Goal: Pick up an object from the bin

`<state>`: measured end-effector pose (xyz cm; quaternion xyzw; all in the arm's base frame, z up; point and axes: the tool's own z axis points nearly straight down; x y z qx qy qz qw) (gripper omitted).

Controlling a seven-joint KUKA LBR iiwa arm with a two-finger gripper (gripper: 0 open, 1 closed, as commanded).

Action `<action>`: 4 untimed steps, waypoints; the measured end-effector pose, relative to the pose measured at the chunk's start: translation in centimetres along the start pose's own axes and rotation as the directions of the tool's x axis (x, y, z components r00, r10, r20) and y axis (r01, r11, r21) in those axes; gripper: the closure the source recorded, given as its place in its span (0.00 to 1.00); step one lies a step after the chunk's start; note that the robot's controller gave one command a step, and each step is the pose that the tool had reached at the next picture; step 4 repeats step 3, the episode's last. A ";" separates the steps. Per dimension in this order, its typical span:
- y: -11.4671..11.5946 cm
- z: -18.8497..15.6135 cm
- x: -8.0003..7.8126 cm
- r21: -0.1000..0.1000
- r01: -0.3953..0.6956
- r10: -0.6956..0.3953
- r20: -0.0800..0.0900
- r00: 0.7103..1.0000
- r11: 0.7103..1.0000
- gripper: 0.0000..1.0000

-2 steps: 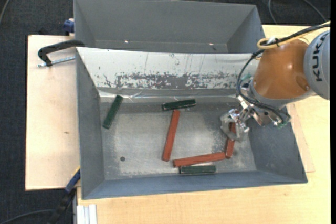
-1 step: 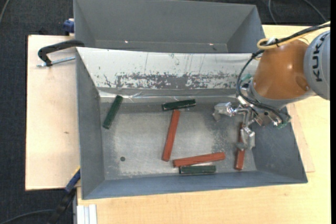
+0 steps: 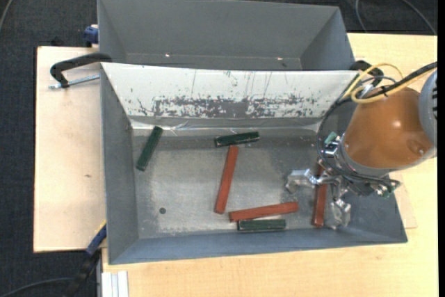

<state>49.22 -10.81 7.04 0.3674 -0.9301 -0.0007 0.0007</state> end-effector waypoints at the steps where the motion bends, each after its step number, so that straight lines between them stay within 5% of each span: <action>1: 0.1 0.0 -0.2 0.000 0.004 -0.004 0.004 1.000 1.000 1.00; 2: -4.0 -10.5 -1.0 0.014 0.026 -0.026 0.010 1.000 1.000 1.00; 3: -4.0 -16.7 -0.8 0.013 0.014 -0.014 0.009 1.000 1.000 1.00; 4: -4.0 -16.7 -0.8 0.013 0.014 -0.014 0.009 1.000 1.000 1.00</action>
Offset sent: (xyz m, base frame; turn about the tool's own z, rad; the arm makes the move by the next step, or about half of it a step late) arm 0.0000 0.0000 0.0000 0.0000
